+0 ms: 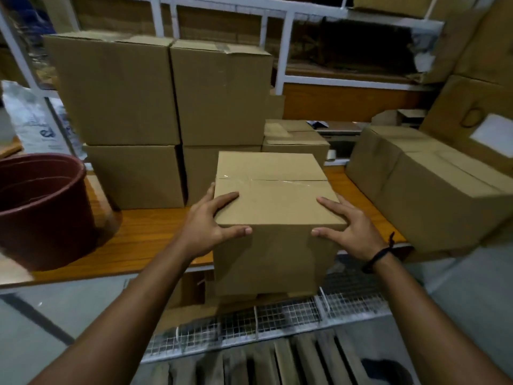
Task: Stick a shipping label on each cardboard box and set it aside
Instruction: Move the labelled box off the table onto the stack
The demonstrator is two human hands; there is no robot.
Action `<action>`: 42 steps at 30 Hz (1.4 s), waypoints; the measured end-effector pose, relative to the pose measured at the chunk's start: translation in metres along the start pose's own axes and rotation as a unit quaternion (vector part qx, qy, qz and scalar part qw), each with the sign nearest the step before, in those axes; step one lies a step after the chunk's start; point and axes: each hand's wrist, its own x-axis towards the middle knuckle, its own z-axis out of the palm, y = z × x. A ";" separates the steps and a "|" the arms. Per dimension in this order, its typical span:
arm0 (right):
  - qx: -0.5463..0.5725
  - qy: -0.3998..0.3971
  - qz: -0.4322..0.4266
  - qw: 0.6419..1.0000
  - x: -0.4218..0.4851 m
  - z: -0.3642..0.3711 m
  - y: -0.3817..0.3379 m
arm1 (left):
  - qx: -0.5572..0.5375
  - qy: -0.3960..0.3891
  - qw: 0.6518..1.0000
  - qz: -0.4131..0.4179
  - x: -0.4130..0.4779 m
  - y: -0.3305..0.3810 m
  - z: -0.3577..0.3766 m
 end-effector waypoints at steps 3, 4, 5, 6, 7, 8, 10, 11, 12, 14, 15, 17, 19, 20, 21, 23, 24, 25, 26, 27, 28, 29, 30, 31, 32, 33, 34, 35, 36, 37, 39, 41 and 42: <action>0.005 0.038 0.014 0.999 -0.014 -0.034 0.007 | -0.015 -0.011 0.999 0.033 0.015 0.029 0.018; 0.007 0.052 0.020 0.998 -0.018 -0.046 0.010 | -0.014 -0.016 0.999 0.042 0.022 0.039 0.024; 0.007 0.063 0.025 0.998 -0.021 -0.058 0.012 | -0.010 -0.021 0.998 0.051 0.028 0.050 0.028; 0.007 0.077 0.028 0.997 -0.024 -0.072 0.015 | -0.007 -0.027 0.998 0.062 0.036 0.064 0.034; 0.007 0.094 0.026 0.995 -0.027 -0.087 0.019 | -0.007 -0.032 0.997 0.076 0.045 0.077 0.039; 0.005 0.116 0.020 0.993 -0.028 -0.103 0.024 | -0.010 -0.031 0.995 0.093 0.054 0.092 0.046; -0.001 0.155 0.011 0.988 -0.027 -0.132 0.036 | -0.031 -0.017 0.991 0.133 0.072 0.120 0.059; -0.006 0.176 0.007 0.984 -0.024 -0.149 0.043 | -0.046 -0.007 0.987 0.152 0.082 0.135 0.069; -0.013 0.194 0.001 0.981 -0.020 -0.165 0.051 | -0.060 0.005 0.984 0.167 0.093 0.149 0.079; -0.017 0.223 -0.015 0.975 -0.008 -0.197 0.067 | -0.081 0.036 0.979 0.186 0.114 0.177 0.102; -0.016 0.236 -0.024 0.971 -0.001 -0.210 0.074 | -0.090 0.050 0.976 0.193 0.123 0.189 0.112; -0.013 0.260 -0.037 0.965 0.016 -0.240 0.093 | -0.100 0.074 0.973 0.195 0.142 0.212 0.136; -0.010 0.280 -0.060 0.958 0.035 -0.266 0.107 | -0.109 0.095 0.972 0.183 0.162 0.234 0.154; -0.010 0.289 -0.075 0.954 0.045 -0.276 0.113 | -0.115 0.103 0.971 0.181 0.172 0.242 0.159; -0.011 0.296 -0.085 0.951 0.054 -0.286 0.120 | -0.117 0.110 0.970 0.181 0.183 0.252 0.165; -0.006 0.302 -0.092 0.949 0.075 -0.306 0.135 | -0.114 0.121 0.967 0.193 0.207 0.268 0.175; 0.000 0.302 -0.091 0.949 0.085 -0.314 0.143 | -0.113 0.122 0.965 0.204 0.221 0.275 0.180; 0.006 0.302 -0.090 0.949 0.094 -0.321 0.149 | -0.113 0.124 0.962 0.216 0.232 0.281 0.183; 0.013 0.305 -0.088 0.948 0.104 -0.328 0.157 | -0.113 0.126 0.960 0.224 0.246 0.287 0.189; 0.019 0.309 -0.089 0.947 0.114 -0.336 0.165 | -0.112 0.131 0.958 0.228 0.260 0.293 0.194; 0.023 0.314 -0.092 0.945 0.127 -0.344 0.172 | -0.112 0.138 0.957 0.229 0.276 0.299 0.201; 0.026 0.319 -0.093 0.943 0.140 -0.352 0.181 | -0.113 0.143 0.956 0.229 0.292 0.305 0.208; 0.030 0.321 -0.092 0.942 0.152 -0.359 0.188 | -0.118 0.144 0.955 0.231 0.306 0.309 0.214; 0.035 0.327 -0.088 0.940 0.166 -0.367 0.196 | -0.127 0.140 0.953 0.237 0.323 0.313 0.222; 0.039 0.334 -0.082 0.938 0.178 -0.375 0.204 | -0.138 0.133 0.951 0.244 0.339 0.316 0.229; 0.041 0.338 -0.078 0.937 0.192 -0.385 0.212 | -0.149 0.124 0.949 0.249 0.358 0.319 0.236; 0.044 0.339 -0.072 0.937 0.205 -0.393 0.219 | -0.158 0.113 0.948 0.254 0.375 0.321 0.244; 0.048 0.337 -0.064 0.938 0.214 -0.400 0.225 | -0.163 0.102 0.947 0.257 0.389 0.322 0.250; 0.052 0.334 -0.054 0.940 0.226 -0.407 0.231 | -0.166 0.090 0.947 0.259 0.406 0.324 0.257; 0.054 0.333 -0.044 0.940 0.236 -0.414 0.239 | -0.166 0.083 0.948 0.260 0.421 0.327 0.264; 0.056 0.330 -0.031 0.942 0.257 -0.429 0.255 | -0.158 0.080 0.949 0.261 0.450 0.337 0.277; 0.064 0.327 -0.010 0.943 0.278 -0.441 0.269 | -0.147 0.090 0.950 0.261 0.476 0.346 0.289; 0.067 0.328 0.002 0.942 0.289 -0.446 0.274 | -0.145 0.095 0.950 0.260 0.488 0.349 0.295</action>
